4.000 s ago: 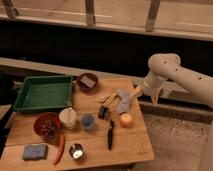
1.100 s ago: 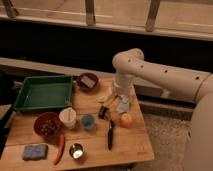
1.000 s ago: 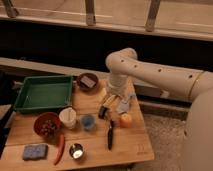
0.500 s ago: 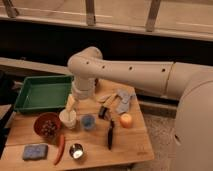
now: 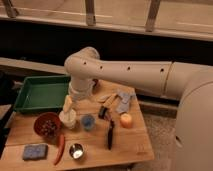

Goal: Place sponge in table surface

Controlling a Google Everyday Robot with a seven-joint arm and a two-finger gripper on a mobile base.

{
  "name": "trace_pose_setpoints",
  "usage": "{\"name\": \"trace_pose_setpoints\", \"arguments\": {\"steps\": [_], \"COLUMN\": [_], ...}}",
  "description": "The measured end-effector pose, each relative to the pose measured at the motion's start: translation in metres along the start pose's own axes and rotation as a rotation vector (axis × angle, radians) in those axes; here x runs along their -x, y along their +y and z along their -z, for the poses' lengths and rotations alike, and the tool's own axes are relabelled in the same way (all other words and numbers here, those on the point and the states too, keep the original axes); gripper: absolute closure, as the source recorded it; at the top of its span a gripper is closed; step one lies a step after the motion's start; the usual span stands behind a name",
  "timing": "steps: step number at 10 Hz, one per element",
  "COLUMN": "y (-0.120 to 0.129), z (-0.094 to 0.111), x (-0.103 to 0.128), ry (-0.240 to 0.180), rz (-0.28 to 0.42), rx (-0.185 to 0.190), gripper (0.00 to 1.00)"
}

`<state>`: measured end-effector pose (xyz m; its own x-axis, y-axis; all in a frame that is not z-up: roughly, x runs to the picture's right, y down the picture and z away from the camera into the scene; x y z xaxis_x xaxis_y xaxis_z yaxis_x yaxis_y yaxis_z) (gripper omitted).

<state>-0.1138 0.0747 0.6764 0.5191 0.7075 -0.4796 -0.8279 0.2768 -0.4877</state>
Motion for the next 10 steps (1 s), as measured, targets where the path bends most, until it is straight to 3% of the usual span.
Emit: {"name": "trace_pose_setpoints", "arguments": {"steps": [3,5,8,10], "y": [0.023,0.067,0.172,0.212], "z": [-0.003,-0.012,-0.037,-0.045], "x": [0.006,0.017,0.041,0.045], "ry": [-0.018,-0.014,-0.007,-0.019], "rz": [0.069,0.168,0.372,0.479], "rx": [0.017,0.019,0.027,0.042], "gripper": [0.20,0.20,0.20,0.20]}}
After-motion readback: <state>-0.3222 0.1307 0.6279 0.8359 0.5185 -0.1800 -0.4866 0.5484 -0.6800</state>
